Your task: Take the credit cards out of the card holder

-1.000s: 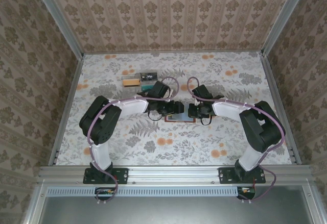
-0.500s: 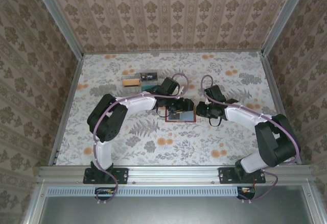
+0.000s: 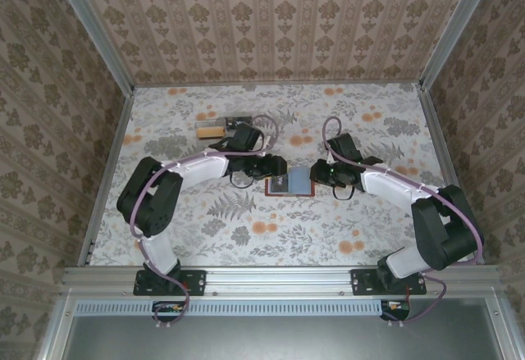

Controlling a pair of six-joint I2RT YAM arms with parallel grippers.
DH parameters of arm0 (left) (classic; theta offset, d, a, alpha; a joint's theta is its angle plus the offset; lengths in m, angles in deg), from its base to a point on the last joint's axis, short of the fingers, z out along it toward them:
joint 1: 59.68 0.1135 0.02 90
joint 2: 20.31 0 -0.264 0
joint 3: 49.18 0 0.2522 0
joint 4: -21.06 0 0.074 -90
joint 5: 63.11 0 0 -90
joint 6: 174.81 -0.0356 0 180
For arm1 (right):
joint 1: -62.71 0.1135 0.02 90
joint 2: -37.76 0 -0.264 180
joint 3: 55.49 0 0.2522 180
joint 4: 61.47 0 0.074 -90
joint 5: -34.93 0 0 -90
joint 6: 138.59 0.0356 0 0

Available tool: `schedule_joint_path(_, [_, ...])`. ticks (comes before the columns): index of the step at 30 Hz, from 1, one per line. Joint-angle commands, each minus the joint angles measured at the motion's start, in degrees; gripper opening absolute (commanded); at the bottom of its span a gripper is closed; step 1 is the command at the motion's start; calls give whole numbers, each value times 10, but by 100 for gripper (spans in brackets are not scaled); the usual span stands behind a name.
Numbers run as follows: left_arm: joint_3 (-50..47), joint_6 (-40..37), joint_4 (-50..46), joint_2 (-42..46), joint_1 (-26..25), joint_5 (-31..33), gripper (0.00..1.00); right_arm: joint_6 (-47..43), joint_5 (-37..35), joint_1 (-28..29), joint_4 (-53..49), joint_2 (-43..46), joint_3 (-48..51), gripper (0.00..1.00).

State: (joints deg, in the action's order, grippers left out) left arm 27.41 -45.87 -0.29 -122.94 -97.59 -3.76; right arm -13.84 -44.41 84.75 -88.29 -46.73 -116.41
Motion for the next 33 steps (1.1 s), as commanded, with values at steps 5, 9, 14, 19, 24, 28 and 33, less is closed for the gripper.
schedule_joint_path(5, [-35, -9, 4, 2, 14, 5, 7, 11, 47, 31, 13, -34, -60, 20])
schedule_joint_path(9, [-31, -7, 13, -18, 14, 7, 0, 26, 78, 36, 34, -73, -69, 14])
schedule_joint_path(14, [-27, -9, 3, -38, 15, 16, 0, 43, 102, 36, 59, -105, -69, 14])
schedule_joint_path(19, [-30, -14, -7, -46, 15, 27, 0, 51, 120, 35, 73, -126, -70, 15])
schedule_joint_path(24, [-34, -16, -8, -35, 15, 36, 0, 53, 131, 35, 79, -143, -72, 17])
schedule_joint_path(28, [-35, -18, -11, -22, 16, 44, 0, 54, 135, 37, 81, -155, -75, 18])
schedule_joint_path(33, [-37, -21, -18, -22, 20, 47, 0, 53, 141, 41, 81, -168, -81, 21])
